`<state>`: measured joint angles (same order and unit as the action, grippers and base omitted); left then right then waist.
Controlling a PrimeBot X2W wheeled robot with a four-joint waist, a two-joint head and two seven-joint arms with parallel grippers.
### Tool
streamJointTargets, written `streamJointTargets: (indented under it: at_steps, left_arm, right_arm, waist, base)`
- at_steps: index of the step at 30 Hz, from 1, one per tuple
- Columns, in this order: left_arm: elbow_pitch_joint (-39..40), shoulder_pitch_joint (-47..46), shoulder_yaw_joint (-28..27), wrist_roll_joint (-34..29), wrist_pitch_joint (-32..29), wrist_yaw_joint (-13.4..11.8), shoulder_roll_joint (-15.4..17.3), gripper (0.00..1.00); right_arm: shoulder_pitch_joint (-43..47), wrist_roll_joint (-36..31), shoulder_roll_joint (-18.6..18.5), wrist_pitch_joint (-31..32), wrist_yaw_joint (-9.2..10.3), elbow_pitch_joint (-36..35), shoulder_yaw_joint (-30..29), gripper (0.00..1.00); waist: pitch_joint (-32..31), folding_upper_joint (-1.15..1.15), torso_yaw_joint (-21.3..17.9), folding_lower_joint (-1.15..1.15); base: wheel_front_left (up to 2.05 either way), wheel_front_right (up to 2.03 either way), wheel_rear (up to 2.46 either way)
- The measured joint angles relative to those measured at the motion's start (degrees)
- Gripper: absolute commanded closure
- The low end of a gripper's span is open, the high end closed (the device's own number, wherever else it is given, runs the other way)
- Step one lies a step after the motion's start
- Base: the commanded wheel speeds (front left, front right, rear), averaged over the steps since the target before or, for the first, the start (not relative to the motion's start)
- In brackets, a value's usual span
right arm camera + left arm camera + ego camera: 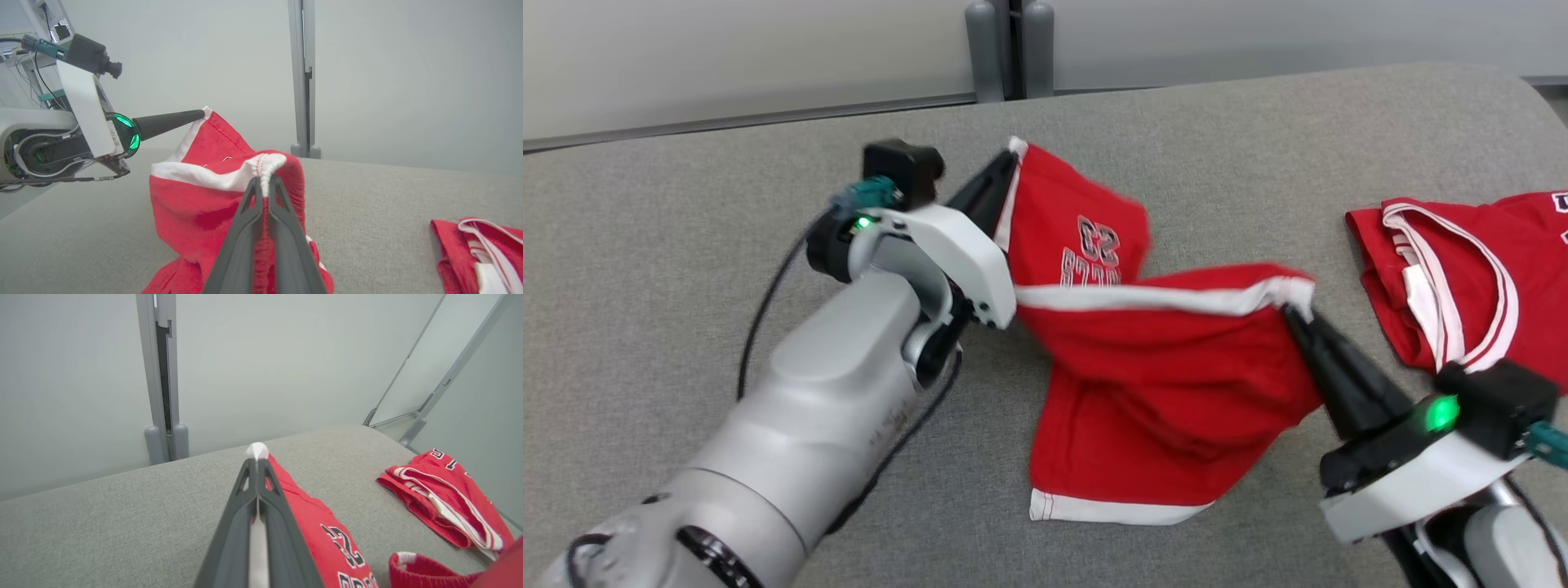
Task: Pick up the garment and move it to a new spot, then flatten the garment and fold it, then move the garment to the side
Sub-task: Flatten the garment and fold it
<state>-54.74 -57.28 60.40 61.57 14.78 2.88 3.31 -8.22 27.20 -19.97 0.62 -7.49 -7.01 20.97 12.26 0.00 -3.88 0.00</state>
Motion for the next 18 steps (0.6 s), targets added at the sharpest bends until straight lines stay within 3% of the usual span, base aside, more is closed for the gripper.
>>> streamJointTargets:
  at_steps: [9, 13, 18]
  left_arm:
    - [21.29, 3.93, -22.93, -9.38, 0.30, -5.69, 7.88, 1.00]
    - [30.51, 6.50, -28.03, -13.32, 0.30, -6.99, 10.61, 1.00]
    - [39.05, 6.91, -29.62, -15.37, -0.04, -9.11, 14.22, 1.00]
  right_arm:
    - [-6.47, -4.22, 0.89, -4.47, 0.00, -1.79, -7.68, 1.00]
    - [-10.73, -5.14, -0.21, -5.15, 0.00, -2.81, -8.90, 1.00]
    - [-15.90, -5.35, -1.81, -4.97, -0.01, -3.20, -10.10, 1.00]
  waist:
    - [-4.00, 0.00, 0.92, 0.00]
    - [-5.89, 0.00, 1.74, 0.00]
    - [-7.81, 0.00, 3.25, 0.00]
  base:
    - [0.00, 0.00, 0.00]
    - [0.00, 0.00, 0.00]
    - [0.00, 0.00, 0.00]
